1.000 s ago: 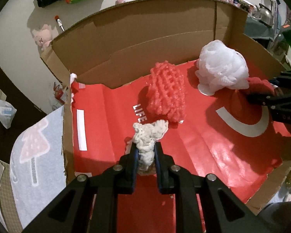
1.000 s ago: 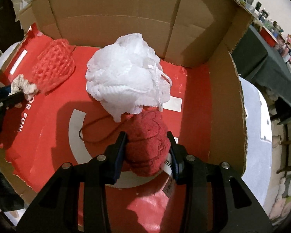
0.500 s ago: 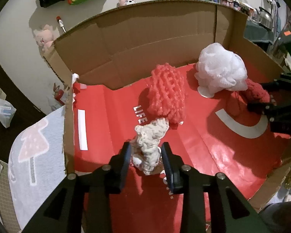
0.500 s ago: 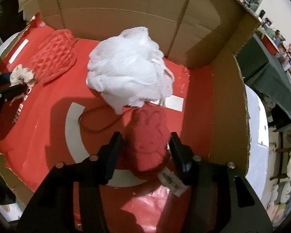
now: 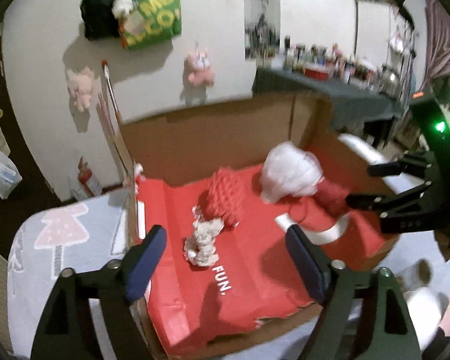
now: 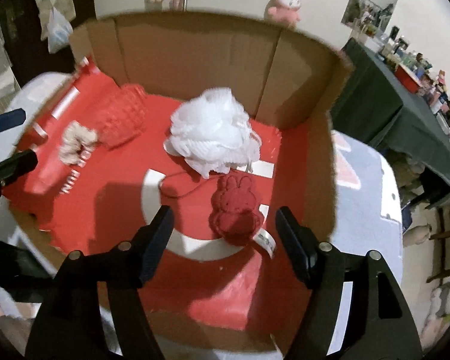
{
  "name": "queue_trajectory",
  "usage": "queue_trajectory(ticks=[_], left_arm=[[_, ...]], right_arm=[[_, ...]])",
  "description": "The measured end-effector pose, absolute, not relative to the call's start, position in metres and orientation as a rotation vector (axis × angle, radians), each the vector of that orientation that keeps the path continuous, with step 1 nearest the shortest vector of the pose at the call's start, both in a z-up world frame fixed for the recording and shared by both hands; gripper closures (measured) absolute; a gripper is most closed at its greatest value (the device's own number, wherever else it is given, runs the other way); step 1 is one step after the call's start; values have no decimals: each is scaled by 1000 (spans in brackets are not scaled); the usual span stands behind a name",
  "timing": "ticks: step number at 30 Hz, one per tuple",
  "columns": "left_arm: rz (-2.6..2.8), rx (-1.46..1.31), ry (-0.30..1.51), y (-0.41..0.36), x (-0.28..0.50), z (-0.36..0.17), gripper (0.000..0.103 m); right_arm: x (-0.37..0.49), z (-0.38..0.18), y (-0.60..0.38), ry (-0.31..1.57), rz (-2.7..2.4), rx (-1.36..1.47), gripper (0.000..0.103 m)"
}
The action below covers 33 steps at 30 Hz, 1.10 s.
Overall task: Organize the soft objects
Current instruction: 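Withdraw both tools from the box toward the black pom-pom and tan pad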
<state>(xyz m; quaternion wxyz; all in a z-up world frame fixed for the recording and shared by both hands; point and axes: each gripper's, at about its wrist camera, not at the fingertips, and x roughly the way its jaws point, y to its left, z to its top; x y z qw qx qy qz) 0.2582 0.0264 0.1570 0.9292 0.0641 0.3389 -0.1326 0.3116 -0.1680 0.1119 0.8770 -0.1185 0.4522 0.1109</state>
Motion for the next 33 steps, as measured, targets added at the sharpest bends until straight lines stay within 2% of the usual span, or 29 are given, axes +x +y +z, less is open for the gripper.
queue_trajectory(ticks=[4, 9, 13, 16, 22, 33], left_arm=[[-262, 111, 585, 23, 222, 181, 6], [-224, 99, 444, 22, 176, 200, 0], [-213, 60, 390, 20, 144, 207, 0], [-199, 50, 346, 20, 120, 210, 0], [-172, 3, 305, 21, 81, 201, 0], [-144, -28, 339, 20, 42, 152, 0]], right_arm=[[285, 146, -167, 848, 244, -207, 27], [247, 179, -175, 699, 285, -151, 19], [200, 200, -182, 586, 280, -111, 18], [170, 205, -187, 523, 280, -84, 8], [117, 195, -187, 435, 256, -76, 7], [71, 143, -180, 422, 203, -75, 7]])
